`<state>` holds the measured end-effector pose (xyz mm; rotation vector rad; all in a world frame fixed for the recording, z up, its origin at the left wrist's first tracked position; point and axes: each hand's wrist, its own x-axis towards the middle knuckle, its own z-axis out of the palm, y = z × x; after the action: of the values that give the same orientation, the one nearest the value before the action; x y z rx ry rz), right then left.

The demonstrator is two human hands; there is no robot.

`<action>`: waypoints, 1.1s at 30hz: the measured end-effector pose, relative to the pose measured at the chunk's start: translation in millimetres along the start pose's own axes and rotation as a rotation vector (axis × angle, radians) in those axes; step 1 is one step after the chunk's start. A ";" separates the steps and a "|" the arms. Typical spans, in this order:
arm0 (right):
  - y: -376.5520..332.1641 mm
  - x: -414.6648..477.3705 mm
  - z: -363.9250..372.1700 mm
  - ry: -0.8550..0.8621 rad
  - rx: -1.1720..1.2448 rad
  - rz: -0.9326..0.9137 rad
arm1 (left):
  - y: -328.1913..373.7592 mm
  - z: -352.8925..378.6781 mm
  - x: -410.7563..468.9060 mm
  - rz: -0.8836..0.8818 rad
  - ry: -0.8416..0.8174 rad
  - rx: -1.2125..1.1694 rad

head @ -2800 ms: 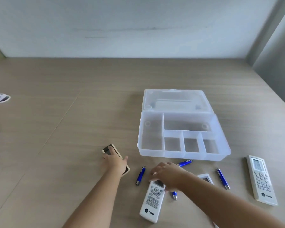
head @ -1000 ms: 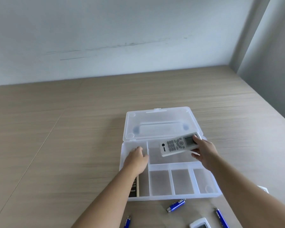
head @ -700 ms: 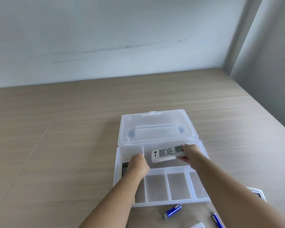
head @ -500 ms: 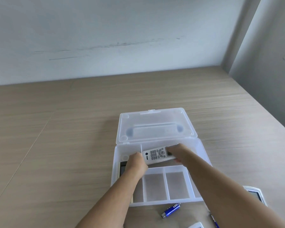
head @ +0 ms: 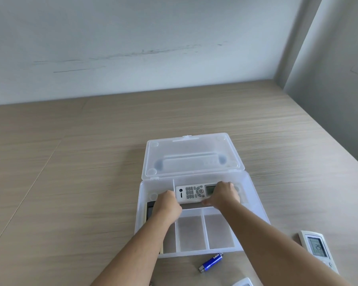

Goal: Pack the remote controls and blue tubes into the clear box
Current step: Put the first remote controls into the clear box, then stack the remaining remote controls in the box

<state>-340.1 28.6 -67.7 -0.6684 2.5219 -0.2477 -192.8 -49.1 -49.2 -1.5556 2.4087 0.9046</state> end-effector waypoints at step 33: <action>251.4 -82.6 -10.1 0.149 0.346 0.341 | 52.1 122.0 -134.3 0.826 -0.438 0.857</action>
<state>-387.2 287.4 -97.9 -0.0852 2.5880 -0.6085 -201.1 138.3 -70.7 -0.0498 2.5093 0.1416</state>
